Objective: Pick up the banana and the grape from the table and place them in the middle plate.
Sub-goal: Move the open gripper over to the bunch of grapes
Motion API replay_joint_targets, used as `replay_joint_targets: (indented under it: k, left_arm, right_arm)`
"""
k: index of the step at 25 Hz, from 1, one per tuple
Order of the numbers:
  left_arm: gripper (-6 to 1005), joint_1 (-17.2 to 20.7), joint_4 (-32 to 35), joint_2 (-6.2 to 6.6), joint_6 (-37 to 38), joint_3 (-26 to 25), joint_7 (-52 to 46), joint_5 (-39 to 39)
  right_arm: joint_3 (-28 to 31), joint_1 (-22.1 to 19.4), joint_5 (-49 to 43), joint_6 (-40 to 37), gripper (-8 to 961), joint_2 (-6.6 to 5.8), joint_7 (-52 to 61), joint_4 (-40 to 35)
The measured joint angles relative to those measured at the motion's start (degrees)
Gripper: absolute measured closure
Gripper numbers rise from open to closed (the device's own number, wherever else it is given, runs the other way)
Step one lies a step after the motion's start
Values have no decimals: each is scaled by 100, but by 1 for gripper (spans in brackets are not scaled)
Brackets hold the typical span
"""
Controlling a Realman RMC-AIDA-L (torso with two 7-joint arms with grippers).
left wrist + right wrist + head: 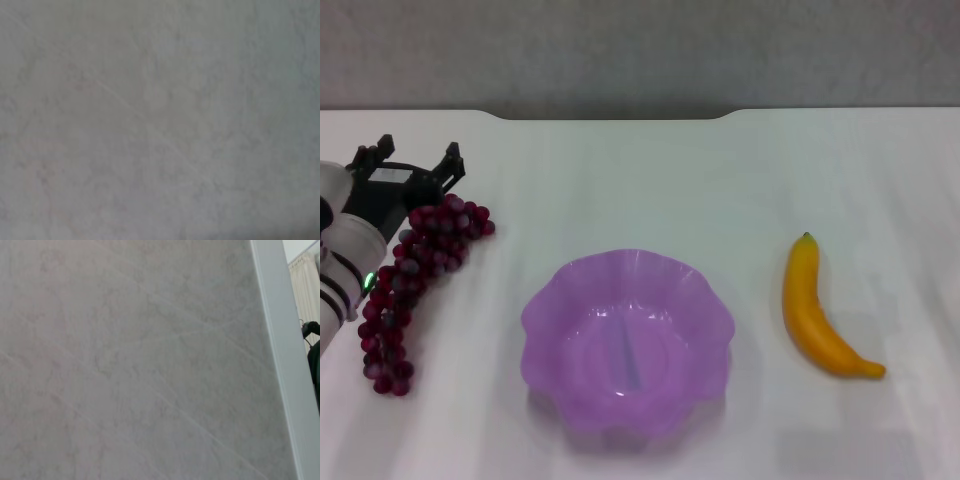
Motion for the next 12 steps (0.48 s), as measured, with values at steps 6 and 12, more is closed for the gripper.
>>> replay_joint_targets:
  k: [6, 12]
  left_arm:
    - [118, 32, -135, -15, 374, -20, -6, -61]
    - [119, -3, -429, -27, 812, -21, -107, -106]
  right_arm:
    - [26, 27, 8, 1, 70, 0, 1, 25]
    - [24, 42, 9, 5, 70, 0, 1, 27]
